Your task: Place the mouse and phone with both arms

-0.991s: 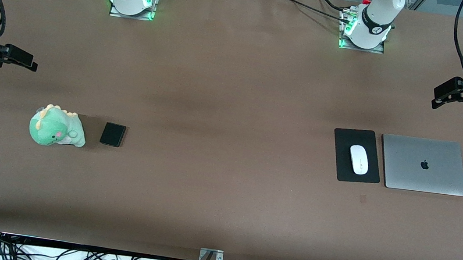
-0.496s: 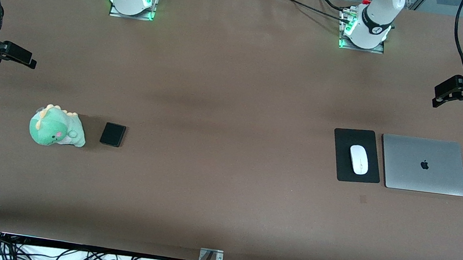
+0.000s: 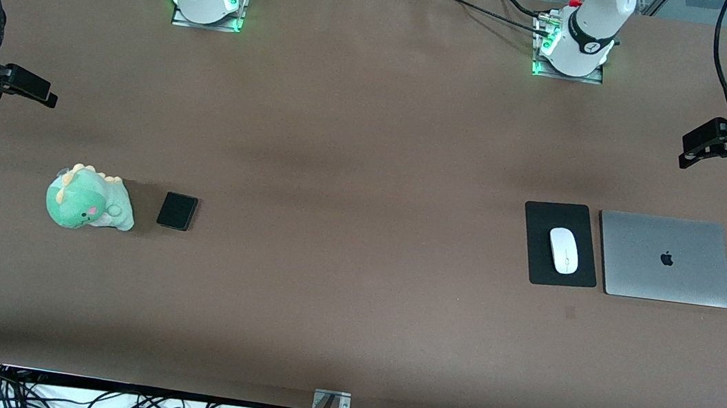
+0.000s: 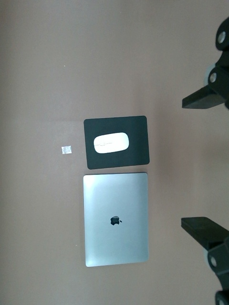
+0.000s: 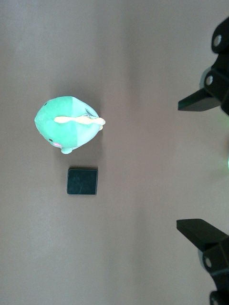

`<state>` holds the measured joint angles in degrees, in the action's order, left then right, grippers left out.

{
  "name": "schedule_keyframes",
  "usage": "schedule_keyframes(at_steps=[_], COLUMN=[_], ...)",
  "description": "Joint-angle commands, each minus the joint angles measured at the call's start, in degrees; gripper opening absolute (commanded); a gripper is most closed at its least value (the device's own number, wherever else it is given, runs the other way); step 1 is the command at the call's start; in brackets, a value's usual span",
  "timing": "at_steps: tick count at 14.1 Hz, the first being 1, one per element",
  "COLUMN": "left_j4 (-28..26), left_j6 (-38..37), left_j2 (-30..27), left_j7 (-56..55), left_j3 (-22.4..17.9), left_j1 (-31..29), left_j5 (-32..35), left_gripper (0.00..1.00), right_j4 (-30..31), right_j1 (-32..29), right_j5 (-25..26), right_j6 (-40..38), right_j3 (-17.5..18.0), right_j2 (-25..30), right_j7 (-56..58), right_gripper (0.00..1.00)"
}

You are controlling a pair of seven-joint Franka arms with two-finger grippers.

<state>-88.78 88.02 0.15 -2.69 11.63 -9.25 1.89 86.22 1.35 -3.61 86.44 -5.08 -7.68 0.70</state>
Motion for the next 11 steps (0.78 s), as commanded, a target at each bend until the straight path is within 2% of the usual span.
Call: schedule_keyframes(at_steps=[1, 7, 11], left_j4=[-1.75, -1.66, -1.66], left_j6=[0.83, 0.83, 0.92], left_j2=[-1.73, -1.64, -1.64], left_j7=[1.72, 1.72, 1.72], left_j3=[-0.02, -0.02, -0.02], left_j1=[-0.51, -0.51, -0.51], left_j5=[-1.63, -2.07, -2.07], left_gripper=[1.00, 1.00, 1.00], right_j4=[-0.35, -0.96, -1.05], right_j1=[-1.00, -1.00, -0.91], right_j5=[0.53, 2.20, 2.20], right_j6=[-0.48, 6.19, 5.76], right_j3=[1.21, 1.30, 1.39], right_j2=[0.56, -0.58, -0.23], right_j7=[-0.61, -0.36, -0.61], right_gripper=[1.00, 1.00, 1.00])
